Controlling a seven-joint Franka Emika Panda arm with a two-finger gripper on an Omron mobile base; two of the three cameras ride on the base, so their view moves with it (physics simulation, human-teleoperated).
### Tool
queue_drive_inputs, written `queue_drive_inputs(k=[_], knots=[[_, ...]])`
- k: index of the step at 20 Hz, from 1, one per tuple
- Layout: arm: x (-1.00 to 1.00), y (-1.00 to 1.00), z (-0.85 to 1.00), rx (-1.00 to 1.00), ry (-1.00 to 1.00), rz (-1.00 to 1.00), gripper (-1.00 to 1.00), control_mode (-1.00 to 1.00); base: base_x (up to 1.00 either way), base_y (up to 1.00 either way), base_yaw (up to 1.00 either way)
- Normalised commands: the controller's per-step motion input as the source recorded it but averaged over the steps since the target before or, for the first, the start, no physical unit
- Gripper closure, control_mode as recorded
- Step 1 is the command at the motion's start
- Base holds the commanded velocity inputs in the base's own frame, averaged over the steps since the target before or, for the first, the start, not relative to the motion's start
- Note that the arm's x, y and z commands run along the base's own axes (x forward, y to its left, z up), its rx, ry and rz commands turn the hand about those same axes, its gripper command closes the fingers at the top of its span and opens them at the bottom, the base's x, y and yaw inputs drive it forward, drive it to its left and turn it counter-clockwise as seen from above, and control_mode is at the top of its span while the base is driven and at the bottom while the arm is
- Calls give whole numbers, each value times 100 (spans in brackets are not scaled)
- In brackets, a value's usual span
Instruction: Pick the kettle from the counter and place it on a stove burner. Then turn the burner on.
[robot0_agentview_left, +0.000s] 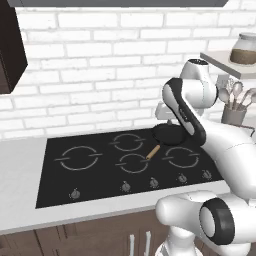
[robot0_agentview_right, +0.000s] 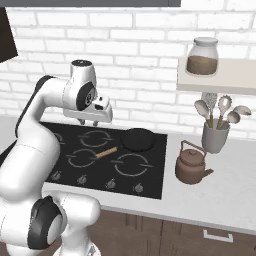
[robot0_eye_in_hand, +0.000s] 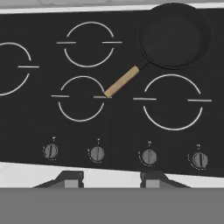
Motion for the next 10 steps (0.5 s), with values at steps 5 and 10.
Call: queue_drive_inputs(k=[5, 10], knots=[[-24, -64, 0, 1, -2, -4, -100, -100, 0, 0, 0], [-39, -100, -1, 2, -5, -19, -100, -100, 0, 0, 0]])
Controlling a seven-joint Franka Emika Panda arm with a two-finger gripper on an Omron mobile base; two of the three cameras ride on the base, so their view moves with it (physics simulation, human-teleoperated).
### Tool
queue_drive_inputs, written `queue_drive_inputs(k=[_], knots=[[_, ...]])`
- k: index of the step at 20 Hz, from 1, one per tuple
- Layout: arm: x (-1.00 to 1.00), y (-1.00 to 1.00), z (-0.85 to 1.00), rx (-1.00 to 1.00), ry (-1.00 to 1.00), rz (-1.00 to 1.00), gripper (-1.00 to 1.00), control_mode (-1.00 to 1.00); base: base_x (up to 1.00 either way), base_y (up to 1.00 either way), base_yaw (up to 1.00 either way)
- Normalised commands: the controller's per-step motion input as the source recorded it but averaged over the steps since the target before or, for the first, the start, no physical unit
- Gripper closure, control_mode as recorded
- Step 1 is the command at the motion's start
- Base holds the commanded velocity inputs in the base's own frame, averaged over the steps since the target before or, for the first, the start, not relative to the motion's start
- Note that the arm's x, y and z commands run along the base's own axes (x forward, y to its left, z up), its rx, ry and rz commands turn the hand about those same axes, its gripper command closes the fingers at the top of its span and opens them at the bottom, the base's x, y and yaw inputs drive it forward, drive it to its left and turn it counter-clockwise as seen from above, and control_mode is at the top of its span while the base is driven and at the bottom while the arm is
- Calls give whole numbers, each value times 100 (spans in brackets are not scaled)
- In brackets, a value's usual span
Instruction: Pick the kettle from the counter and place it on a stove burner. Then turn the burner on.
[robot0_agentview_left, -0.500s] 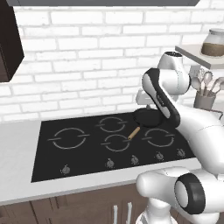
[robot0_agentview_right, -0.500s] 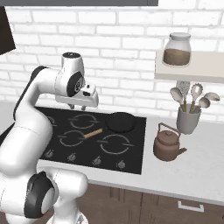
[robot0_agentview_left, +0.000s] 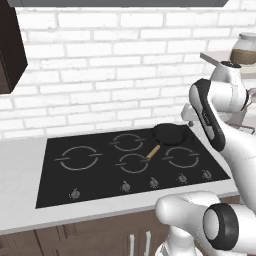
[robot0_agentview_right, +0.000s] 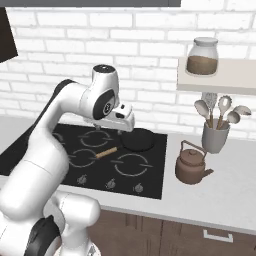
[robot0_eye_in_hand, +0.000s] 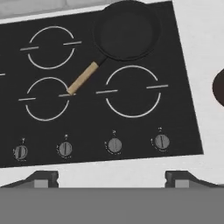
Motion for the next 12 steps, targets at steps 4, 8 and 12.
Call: queue_drive_inputs(k=[4, 8, 12], knots=[[-4, -100, -4, 3, 0, -41, -100, -100, 0, 0, 0], [6, -100, -15, 9, 0, -48, -100, -100, 0, 0, 0], [16, -100, -21, 12, 1, -47, -100, -100, 0, 0, 0]])
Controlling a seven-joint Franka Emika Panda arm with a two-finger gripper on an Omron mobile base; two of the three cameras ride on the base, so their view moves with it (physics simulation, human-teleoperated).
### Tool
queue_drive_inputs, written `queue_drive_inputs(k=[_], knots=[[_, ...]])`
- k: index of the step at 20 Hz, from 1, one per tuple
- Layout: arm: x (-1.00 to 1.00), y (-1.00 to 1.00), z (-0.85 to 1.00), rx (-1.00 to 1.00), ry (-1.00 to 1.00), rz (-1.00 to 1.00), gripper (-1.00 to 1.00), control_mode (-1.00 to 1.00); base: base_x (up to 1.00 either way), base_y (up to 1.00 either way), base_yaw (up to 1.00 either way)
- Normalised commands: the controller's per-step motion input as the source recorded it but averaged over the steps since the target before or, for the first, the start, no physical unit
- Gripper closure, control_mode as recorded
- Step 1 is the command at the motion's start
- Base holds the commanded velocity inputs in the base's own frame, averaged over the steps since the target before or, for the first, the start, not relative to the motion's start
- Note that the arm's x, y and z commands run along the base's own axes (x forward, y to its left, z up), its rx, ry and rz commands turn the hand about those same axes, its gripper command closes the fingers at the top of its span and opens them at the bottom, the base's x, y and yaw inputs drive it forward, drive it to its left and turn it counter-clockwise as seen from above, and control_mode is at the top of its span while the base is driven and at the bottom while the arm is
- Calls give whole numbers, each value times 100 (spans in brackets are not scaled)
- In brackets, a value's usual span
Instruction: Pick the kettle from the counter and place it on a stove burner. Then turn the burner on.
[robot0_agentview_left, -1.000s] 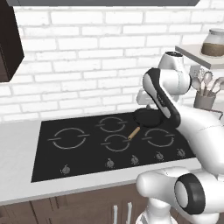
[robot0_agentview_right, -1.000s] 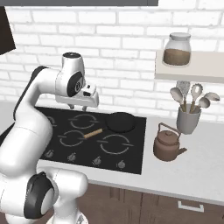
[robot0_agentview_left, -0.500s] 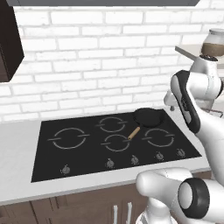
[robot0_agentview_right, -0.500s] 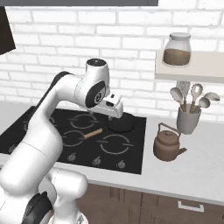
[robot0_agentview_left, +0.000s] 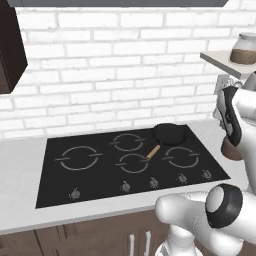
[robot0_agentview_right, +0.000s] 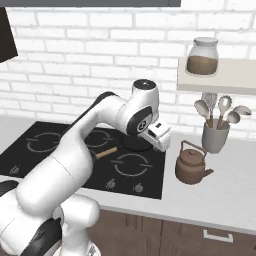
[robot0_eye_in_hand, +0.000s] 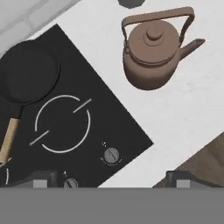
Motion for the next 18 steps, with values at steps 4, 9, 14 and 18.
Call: queue_drive_inputs(k=[4, 9, 14, 18], knots=[[26, -100, -23, 14, 5, -45, -100, -100, 0, 0, 0], [45, -100, -23, 16, 8, -40, -100, -100, 0, 0, 0], [31, -69, -10, 8, 6, -15, -100, -100, 0, 0, 0], [6, -5, -7, 0, 4, -1, -100, -100, 0, 0, 0]])
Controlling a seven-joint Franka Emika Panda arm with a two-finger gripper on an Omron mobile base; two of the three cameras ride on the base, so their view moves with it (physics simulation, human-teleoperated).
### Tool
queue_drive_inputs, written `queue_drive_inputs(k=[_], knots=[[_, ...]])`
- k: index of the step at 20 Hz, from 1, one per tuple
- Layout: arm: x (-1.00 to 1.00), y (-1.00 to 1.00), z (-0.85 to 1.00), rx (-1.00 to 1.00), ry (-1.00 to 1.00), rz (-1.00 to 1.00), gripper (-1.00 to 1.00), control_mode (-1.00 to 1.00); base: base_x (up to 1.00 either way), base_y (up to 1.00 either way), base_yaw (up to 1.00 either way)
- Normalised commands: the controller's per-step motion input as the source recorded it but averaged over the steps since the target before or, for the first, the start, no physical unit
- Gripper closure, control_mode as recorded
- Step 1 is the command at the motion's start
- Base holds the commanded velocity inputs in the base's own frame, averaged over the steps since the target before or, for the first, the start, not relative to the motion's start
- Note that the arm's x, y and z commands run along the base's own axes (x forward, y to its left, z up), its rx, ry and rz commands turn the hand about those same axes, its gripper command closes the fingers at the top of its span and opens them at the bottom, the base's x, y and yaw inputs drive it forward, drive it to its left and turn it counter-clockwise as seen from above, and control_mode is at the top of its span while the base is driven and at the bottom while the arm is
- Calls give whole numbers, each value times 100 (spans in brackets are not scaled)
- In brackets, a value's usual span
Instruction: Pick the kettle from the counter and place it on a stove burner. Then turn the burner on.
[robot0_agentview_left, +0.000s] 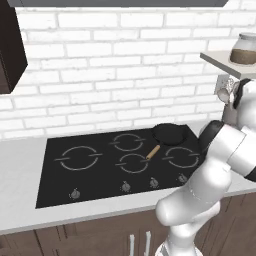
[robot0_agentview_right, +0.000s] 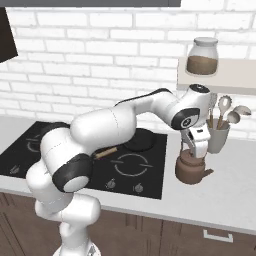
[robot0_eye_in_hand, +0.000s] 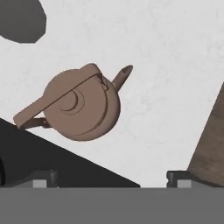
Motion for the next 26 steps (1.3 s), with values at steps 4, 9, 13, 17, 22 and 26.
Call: queue_drive_inputs(k=[4, 9, 13, 17, 22, 26], knots=[[37, -2, -30, 0, 4, -11, -100, -100, 0, 0, 0], [47, -2, -30, 3, 0, -26, -100, -100, 0, 0, 0], [48, -16, -19, 3, 0, -26, -100, -100, 0, 0, 0], [34, -12, -7, 0, 0, -15, -100, -100, 0, 0, 0], [27, -12, -14, 0, 0, -10, -100, -100, 0, 0, 0], [21, -8, -21, 0, 1, -6, -100, -100, 0, 0, 0]])
